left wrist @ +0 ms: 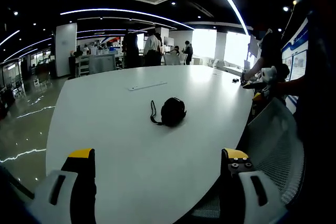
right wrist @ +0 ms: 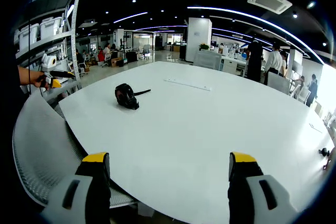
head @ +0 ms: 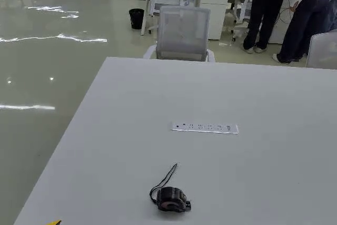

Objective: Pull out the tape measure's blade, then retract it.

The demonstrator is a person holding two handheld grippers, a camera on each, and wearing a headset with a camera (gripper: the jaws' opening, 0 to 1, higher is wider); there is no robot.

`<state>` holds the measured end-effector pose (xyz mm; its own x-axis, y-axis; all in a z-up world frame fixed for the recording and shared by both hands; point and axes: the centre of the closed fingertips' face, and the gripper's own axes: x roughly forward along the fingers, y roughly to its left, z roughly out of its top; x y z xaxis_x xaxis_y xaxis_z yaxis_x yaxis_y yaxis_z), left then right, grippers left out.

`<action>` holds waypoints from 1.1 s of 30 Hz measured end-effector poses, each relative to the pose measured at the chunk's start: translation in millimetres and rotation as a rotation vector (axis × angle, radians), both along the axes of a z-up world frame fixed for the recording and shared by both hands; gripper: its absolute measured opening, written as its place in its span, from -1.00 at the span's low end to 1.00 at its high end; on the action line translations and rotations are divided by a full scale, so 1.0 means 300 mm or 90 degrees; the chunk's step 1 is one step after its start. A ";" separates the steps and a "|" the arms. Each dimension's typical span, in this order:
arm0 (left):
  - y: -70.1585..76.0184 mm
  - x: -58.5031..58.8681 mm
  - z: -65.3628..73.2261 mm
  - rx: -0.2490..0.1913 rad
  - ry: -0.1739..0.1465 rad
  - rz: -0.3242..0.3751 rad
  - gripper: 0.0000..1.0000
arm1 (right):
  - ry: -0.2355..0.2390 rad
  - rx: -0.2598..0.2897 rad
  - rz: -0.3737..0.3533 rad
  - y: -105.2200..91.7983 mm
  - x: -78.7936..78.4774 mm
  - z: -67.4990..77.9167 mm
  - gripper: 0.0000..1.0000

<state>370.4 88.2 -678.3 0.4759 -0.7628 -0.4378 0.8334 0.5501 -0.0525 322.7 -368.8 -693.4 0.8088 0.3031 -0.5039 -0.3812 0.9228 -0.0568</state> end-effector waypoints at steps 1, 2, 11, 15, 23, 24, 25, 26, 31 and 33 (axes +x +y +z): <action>-0.013 0.006 0.001 -0.001 -0.001 -0.005 0.99 | 0.001 -0.007 0.007 0.005 0.008 -0.005 0.90; -0.019 0.012 -0.001 0.000 -0.002 -0.009 0.99 | -0.002 -0.008 0.012 0.010 0.015 -0.007 0.90; -0.078 0.080 -0.031 0.022 -0.014 -0.047 0.93 | 0.000 -0.014 0.059 0.086 0.085 -0.018 0.87; -0.111 0.110 -0.023 0.007 -0.009 -0.050 0.90 | 0.006 -0.006 0.074 0.123 0.128 -0.040 0.79; -0.178 0.176 -0.042 0.008 -0.012 -0.085 0.84 | 0.012 -0.005 0.130 0.232 0.212 -0.072 0.76; -0.183 0.179 -0.044 0.009 -0.011 -0.090 0.85 | 0.013 -0.005 0.134 0.240 0.219 -0.074 0.76; -0.189 0.183 -0.046 0.011 -0.011 -0.094 0.85 | 0.013 -0.004 0.138 0.248 0.226 -0.075 0.77; -0.198 0.188 -0.047 0.016 -0.012 -0.101 0.86 | 0.011 0.000 0.145 0.262 0.235 -0.073 0.78; -0.228 0.210 -0.060 0.025 -0.007 -0.119 0.86 | 0.019 -0.007 0.171 0.301 0.268 -0.092 0.77; -0.235 0.224 -0.064 0.021 0.001 -0.121 0.87 | 0.021 -0.010 0.183 0.315 0.281 -0.098 0.76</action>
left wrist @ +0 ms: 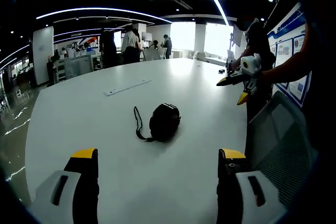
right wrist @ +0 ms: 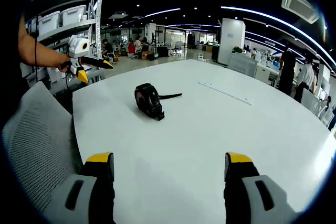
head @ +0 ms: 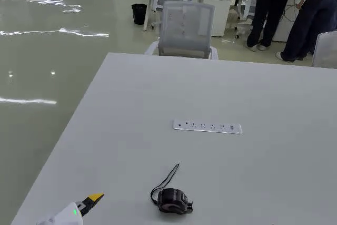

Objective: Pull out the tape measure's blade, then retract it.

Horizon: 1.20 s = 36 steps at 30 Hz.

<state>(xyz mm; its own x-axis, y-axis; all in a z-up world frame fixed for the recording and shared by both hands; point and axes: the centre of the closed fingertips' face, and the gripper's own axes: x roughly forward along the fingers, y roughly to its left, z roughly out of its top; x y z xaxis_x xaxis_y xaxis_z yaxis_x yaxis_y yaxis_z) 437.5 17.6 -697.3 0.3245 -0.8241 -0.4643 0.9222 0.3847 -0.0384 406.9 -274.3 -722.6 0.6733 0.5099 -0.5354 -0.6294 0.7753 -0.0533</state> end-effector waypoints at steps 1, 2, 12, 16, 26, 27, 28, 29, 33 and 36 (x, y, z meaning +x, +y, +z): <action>-0.002 0.007 -0.003 0.000 0.004 0.000 0.89 | 0.001 -0.003 0.005 0.004 0.007 -0.003 0.76; -0.005 0.014 -0.007 0.000 0.004 -0.001 0.91 | 0.001 -0.005 0.008 0.006 0.015 -0.005 0.76; -0.043 0.080 -0.020 0.023 0.006 -0.042 0.93 | 0.002 -0.009 0.060 0.066 0.119 -0.006 0.69; -0.056 0.098 -0.024 0.028 0.005 -0.054 0.91 | 0.005 -0.015 0.071 0.082 0.147 -0.017 0.67; -0.128 0.132 -0.081 0.090 -0.013 -0.143 0.85 | 0.028 -0.027 0.125 0.141 0.203 -0.065 0.63; -0.135 0.135 -0.087 0.098 -0.016 -0.152 0.84 | 0.029 -0.028 0.127 0.147 0.210 -0.066 0.62; -0.142 0.139 -0.100 0.116 -0.023 -0.167 0.83 | 0.030 -0.030 0.132 0.155 0.219 -0.067 0.62; -0.145 0.140 -0.111 0.131 -0.027 -0.180 0.82 | 0.030 -0.032 0.135 0.160 0.225 -0.069 0.61; -0.180 0.150 -0.131 0.138 -0.024 -0.198 0.80 | 0.038 -0.048 0.167 0.186 0.232 -0.096 0.58; -0.194 0.158 -0.137 0.142 -0.020 -0.208 0.78 | 0.042 -0.053 0.186 0.209 0.238 -0.101 0.57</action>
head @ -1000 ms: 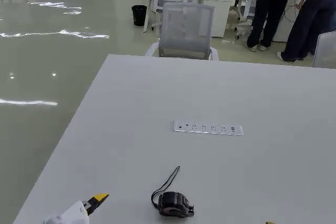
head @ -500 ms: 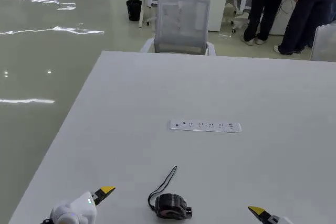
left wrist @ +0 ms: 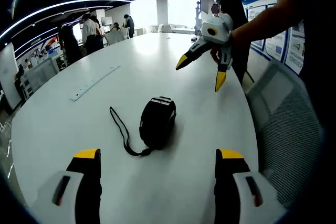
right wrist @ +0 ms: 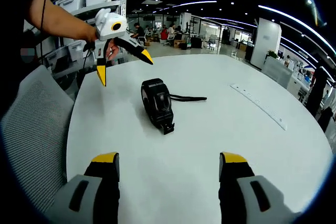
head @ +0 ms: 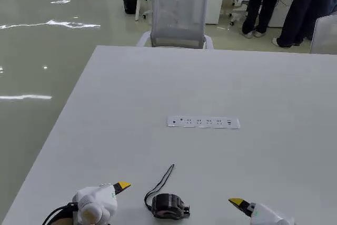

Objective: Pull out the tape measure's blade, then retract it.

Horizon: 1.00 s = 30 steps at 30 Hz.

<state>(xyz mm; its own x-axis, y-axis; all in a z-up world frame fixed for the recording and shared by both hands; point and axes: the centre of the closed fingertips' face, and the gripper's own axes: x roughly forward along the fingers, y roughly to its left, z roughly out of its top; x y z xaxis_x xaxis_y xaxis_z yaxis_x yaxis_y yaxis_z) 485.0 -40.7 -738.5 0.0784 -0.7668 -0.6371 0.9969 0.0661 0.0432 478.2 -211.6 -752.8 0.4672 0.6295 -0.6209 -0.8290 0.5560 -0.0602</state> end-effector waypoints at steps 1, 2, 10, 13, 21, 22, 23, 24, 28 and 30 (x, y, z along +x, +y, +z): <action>-0.003 0.004 -0.002 0.001 0.002 -0.002 0.76 | 0.000 -0.001 0.005 0.006 0.004 -0.005 0.57; -0.008 0.014 -0.007 0.002 0.003 -0.003 0.75 | -0.001 -0.003 0.013 0.018 0.010 -0.007 0.56; -0.048 0.069 -0.012 0.008 0.014 -0.006 0.62 | 0.010 -0.022 0.062 0.090 0.050 -0.034 0.48; -0.069 0.068 -0.009 -0.002 0.013 -0.013 0.61 | 0.012 -0.026 0.075 0.113 0.068 -0.036 0.43; -0.110 0.065 -0.025 0.022 0.025 -0.057 0.44 | 0.019 -0.043 0.113 0.157 0.111 -0.054 0.30; -0.116 0.065 -0.027 0.028 0.026 -0.067 0.39 | 0.021 -0.047 0.116 0.161 0.119 -0.062 0.28; -0.121 0.067 -0.029 0.031 0.024 -0.073 0.36 | 0.023 -0.048 0.118 0.164 0.124 -0.066 0.26; -0.127 0.074 -0.034 0.037 0.012 -0.079 0.33 | 0.026 -0.051 0.124 0.172 0.127 -0.073 0.24; -0.143 0.085 -0.055 0.054 -0.005 -0.098 0.25 | 0.037 -0.062 0.135 0.184 0.139 -0.101 0.11; -0.151 0.091 -0.066 0.059 -0.012 -0.106 0.13 | 0.050 -0.077 0.138 0.182 0.142 -0.126 0.01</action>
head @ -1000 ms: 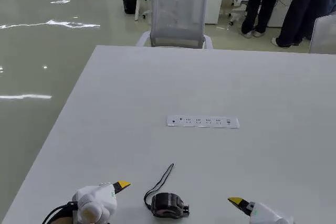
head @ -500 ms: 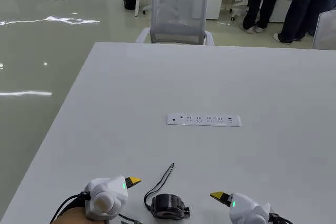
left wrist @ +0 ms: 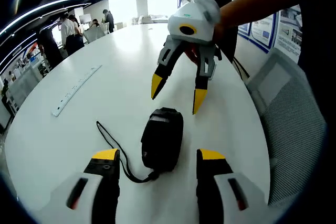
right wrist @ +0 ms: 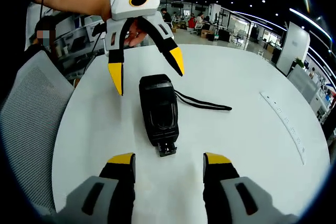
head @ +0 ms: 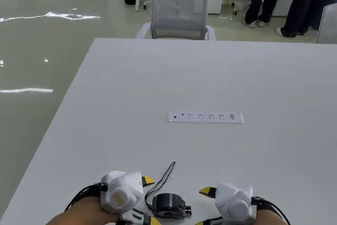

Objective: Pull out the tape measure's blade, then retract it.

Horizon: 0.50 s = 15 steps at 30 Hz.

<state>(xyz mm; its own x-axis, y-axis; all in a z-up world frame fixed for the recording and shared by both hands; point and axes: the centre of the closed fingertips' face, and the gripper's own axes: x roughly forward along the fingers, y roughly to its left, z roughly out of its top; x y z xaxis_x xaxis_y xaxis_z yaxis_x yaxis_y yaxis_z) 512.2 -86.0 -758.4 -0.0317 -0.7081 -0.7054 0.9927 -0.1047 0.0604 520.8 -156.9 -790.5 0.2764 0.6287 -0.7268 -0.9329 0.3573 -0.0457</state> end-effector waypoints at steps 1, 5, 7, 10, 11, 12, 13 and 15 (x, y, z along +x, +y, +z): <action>-0.003 0.004 -0.005 0.003 -0.005 -0.003 0.09 | 0.003 0.001 0.002 0.004 0.001 -0.004 -0.01; -0.024 0.005 -0.016 0.012 0.002 -0.014 0.00 | 0.014 -0.005 0.009 0.014 -0.003 -0.029 -0.08; -0.037 0.003 -0.020 0.017 0.003 -0.025 -0.01 | 0.016 -0.011 0.021 0.023 -0.007 -0.036 -0.10; -0.050 0.001 -0.027 0.022 0.006 -0.035 -0.06 | 0.017 -0.013 0.036 0.039 -0.011 -0.030 -0.16; -0.053 0.000 -0.031 0.023 0.008 -0.038 -0.08 | 0.016 -0.014 0.040 0.042 -0.010 -0.029 -0.18; -0.054 0.000 -0.037 0.026 0.009 -0.042 -0.09 | 0.014 -0.016 0.043 0.045 -0.008 -0.028 -0.19; -0.054 -0.001 -0.042 0.030 0.009 -0.044 -0.10 | 0.013 -0.016 0.044 0.047 -0.005 -0.027 -0.19; -0.053 -0.004 -0.051 0.039 0.009 -0.051 -0.11 | 0.011 -0.017 0.047 0.050 0.001 -0.026 -0.21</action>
<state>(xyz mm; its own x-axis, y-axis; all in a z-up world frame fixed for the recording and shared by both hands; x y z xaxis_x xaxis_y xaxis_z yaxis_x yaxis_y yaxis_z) 511.1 -101.9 -773.7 -0.0972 -0.6588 -0.7460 0.9817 -0.1866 0.0369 521.1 -141.8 -798.4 0.2165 0.6276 -0.7478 -0.9575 0.2861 -0.0371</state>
